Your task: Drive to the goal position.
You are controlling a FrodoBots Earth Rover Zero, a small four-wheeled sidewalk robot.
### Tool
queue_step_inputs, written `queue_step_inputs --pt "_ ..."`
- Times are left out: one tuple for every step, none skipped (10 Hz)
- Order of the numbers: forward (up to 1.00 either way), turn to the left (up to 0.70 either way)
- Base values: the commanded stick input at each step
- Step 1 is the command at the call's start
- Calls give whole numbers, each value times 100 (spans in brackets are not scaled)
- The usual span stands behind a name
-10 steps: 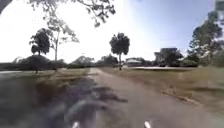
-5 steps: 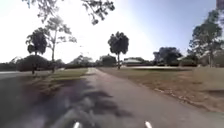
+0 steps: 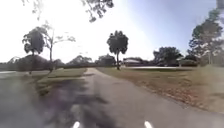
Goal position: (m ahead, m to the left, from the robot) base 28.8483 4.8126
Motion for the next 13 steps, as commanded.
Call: queue_step_inputs --pt "100 40" --pt "100 40" --pt "100 30" --pt "100 12" --pt "100 4" --pt "100 2" --pt "100 2" --pt "100 3" --pt "100 3" --pt "100 2" --pt "100 2" --pt "100 3" --pt "100 2"
